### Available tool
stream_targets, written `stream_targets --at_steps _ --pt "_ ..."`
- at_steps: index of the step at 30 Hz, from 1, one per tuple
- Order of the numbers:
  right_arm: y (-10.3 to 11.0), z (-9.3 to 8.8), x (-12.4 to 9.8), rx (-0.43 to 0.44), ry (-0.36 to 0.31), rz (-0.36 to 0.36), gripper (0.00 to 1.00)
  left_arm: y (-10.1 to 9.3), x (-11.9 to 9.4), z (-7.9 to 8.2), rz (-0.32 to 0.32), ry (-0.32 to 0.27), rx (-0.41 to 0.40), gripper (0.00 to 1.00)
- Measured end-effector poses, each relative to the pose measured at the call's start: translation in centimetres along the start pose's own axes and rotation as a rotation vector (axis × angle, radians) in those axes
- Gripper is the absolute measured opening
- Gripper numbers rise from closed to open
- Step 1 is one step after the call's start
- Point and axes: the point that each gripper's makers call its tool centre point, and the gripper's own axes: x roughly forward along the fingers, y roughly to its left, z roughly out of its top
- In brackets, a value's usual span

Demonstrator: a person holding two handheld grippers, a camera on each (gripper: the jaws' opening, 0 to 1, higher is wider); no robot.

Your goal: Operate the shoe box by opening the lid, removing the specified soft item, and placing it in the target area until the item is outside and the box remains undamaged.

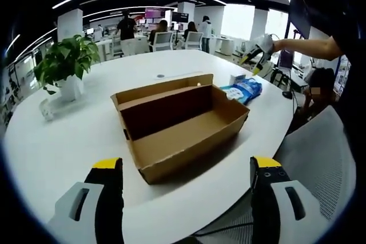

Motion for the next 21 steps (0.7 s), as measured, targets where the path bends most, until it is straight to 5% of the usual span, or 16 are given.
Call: stream_targets --at_steps 21 --pt "5.2 5.4 -5.2 0.252 -0.204 -0.091 0.71 2.4 -1.7 0.4 0.025 -0.007 0.015 0.92"
